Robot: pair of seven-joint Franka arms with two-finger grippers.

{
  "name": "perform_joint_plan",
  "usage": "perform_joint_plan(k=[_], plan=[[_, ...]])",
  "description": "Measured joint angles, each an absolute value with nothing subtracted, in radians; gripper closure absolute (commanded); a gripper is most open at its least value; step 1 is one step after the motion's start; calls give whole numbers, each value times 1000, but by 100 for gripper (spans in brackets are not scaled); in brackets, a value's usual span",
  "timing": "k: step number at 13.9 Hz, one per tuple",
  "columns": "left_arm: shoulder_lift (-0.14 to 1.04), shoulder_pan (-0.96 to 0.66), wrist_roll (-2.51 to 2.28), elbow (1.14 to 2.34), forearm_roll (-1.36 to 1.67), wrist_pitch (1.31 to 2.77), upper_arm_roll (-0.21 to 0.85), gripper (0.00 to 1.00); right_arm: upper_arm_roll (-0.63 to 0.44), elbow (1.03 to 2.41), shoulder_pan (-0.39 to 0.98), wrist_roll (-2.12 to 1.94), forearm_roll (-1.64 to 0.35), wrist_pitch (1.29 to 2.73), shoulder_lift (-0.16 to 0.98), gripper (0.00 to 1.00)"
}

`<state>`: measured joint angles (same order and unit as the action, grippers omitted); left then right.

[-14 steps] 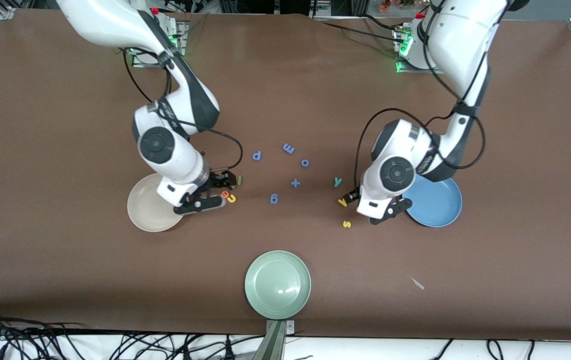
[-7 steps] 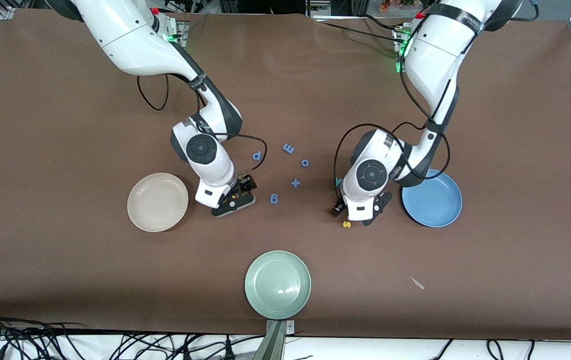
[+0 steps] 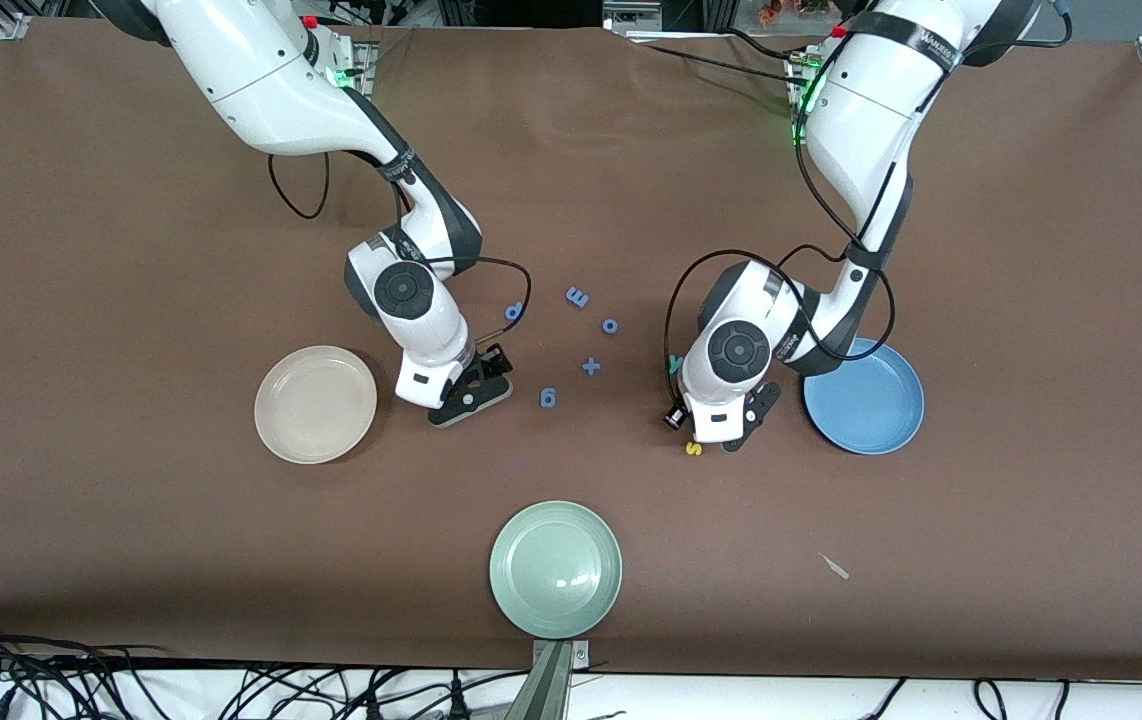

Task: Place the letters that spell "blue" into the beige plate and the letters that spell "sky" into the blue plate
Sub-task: 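Grasp the yellow n with the right gripper while the left gripper grasps the k, then drop the n in the white plate while the left gripper drops the k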

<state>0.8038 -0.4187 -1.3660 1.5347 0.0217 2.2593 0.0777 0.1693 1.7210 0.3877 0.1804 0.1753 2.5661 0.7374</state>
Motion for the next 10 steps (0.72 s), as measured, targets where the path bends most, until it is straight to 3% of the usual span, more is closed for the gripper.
perform_joint_plan(k=[2, 3, 6, 8, 10], plan=[[804, -419, -1367, 1532, 22, 2259, 77, 98, 164, 1728, 386, 170, 176, 2574, 743, 28], [804, -419, -1366, 1531, 22, 2259, 75, 100, 160, 1729, 386, 154, 176, 2575, 742, 33], [804, -415, -1366, 1518, 22, 2247, 67, 100, 159, 1729, 384, 142, 176, 2577, 738, 55], [798, -405, -1328, 1477, 21, 2161, 65, 100, 159, 1729, 384, 141, 176, 2577, 737, 73], [768, -378, -1219, 1434, 21, 2016, 63, 100, 156, 1729, 383, 136, 176, 2577, 734, 79]])
